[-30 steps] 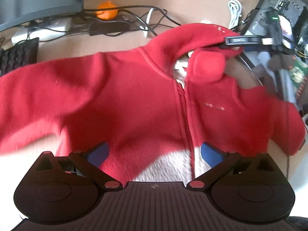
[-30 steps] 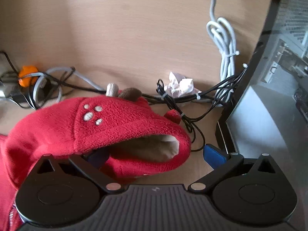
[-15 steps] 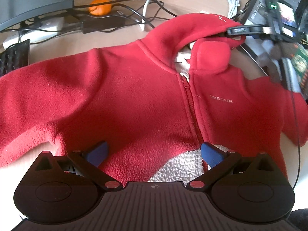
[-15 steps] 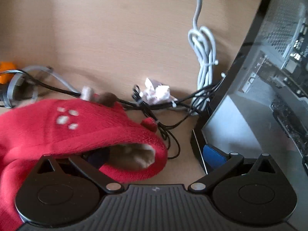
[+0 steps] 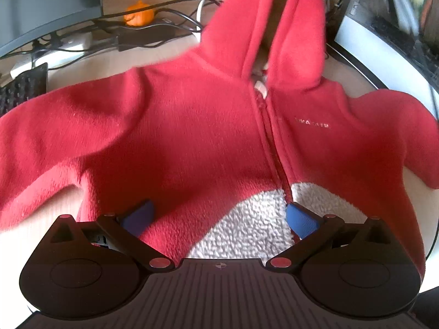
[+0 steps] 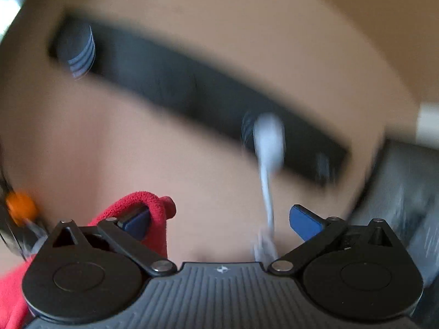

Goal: Fold clothes

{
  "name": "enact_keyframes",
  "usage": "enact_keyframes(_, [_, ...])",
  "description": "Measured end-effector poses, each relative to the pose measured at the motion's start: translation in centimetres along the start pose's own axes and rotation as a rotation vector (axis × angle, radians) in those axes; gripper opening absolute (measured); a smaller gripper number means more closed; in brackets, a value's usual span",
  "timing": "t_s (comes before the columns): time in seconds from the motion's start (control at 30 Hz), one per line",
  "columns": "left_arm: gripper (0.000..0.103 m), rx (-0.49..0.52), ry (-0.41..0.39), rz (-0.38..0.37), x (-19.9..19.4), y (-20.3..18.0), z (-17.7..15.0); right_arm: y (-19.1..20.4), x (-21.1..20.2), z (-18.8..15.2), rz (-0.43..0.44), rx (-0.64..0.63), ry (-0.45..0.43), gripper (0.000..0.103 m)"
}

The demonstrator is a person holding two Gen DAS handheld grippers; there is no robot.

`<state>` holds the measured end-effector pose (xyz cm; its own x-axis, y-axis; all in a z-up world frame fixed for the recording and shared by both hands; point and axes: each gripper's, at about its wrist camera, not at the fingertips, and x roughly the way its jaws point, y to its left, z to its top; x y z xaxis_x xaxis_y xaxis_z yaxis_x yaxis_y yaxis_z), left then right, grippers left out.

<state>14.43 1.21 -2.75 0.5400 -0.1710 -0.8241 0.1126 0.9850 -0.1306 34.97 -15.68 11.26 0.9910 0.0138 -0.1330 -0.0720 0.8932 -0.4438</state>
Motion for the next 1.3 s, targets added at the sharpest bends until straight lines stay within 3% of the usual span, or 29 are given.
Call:
enact_keyframes(0.2, [0.103, -0.107, -0.007, -0.036, -0.5, -0.3, -0.1, 2.1, -2.8, 7.2, 0.108, -0.038, -0.217, 0.103])
enact_keyframes(0.37, [0.103, -0.197, -0.047, -0.071, 1.0, -0.7, 1.9, 3.8, -4.1, 10.0, 0.161, -0.088, -0.367, 0.103])
enact_keyframes(0.43, [0.103, -0.223, -0.061, -0.090, 2.1, -0.6, 3.1, 4.2, -3.9, 10.1, 0.158, -0.103, -0.386, 0.103])
enact_keyframes(0.5, [0.103, -0.239, -0.073, -0.102, 2.9, -0.5, 4.0, 5.0, -2.7, 9.6, 0.175, -0.158, -0.321, 0.103])
enact_keyframes(0.6, [0.103, -0.261, -0.088, -0.110, 3.7, -0.1, 4.9, 5.8, 0.2, 7.7, 0.272, -0.226, -0.098, 0.103])
enact_keyframes(0.73, [0.103, -0.260, -0.074, -0.140, 3.0, 0.8, 4.8, 5.1, 2.0, 3.4, 0.395, -0.171, 0.169, 0.103])
enact_keyframes(0.8, [0.103, -0.222, -0.065, -0.138, 2.1, 1.3, 4.3, 3.6, 1.0, 1.5, 0.406, -0.096, 0.222, 0.103])
enact_keyframes(0.87, [0.103, -0.175, -0.064, -0.103, 1.0, 1.9, 3.6, 2.5, -1.0, -0.4, 0.417, -0.030, 0.273, 0.103])
enact_keyframes(1.0, [0.103, -0.097, -0.068, 0.055, -0.7, 2.1, 2.4, 1.1, -6.6, -4.1, 0.442, 0.083, 0.370, 0.103])
enact_keyframes(1.1, [0.103, -0.038, -0.067, 0.126, -1.4, 2.0, 1.6, 3.1, -12.7, -8.7, 0.480, 0.107, 0.487, 0.103])
enact_keyframes(1.17, [0.103, -0.006, -0.054, 0.124, -1.5, 1.8, 1.0, 3.8, -15.6, -12.6, 0.481, 0.189, 0.586, 0.103])
enact_keyframes(1.3, [0.103, 0.059, -0.011, 0.084, -1.2, 1.8, -0.1, 4.2, -17.9, -17.3, 0.459, 0.501, 0.686, 0.103])
